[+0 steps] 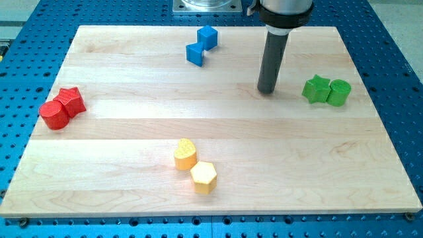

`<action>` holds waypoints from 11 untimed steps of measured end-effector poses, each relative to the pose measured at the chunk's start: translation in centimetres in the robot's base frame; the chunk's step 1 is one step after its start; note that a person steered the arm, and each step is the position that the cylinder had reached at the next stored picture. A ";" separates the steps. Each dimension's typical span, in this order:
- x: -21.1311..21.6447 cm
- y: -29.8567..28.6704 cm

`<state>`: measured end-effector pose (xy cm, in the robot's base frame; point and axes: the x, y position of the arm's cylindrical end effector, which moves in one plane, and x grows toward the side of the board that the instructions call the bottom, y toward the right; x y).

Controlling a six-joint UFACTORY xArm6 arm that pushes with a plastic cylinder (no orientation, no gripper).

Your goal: Place the triangle at the top side of the board

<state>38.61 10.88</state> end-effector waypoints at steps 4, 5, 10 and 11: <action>-6.6 -3.7; -7.9 -4.8; -9.3 -34.1; -11.0 -41.2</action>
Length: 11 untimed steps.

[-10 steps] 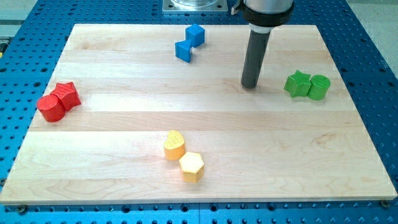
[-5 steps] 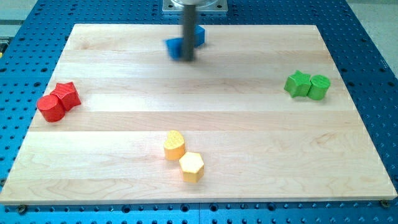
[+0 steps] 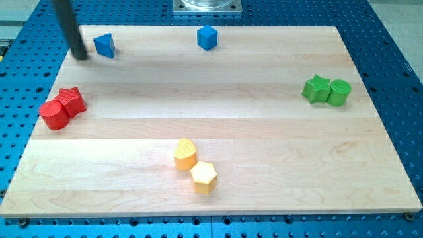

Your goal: Place the triangle at the top side of the board

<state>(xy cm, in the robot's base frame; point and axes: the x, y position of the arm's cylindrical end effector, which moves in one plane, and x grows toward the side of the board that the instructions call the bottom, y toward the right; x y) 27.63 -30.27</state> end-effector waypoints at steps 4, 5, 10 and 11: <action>9.9 11.1; 6.3 10.0; -2.3 17.0; 0.3 16.7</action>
<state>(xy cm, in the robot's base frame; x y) 27.93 -13.53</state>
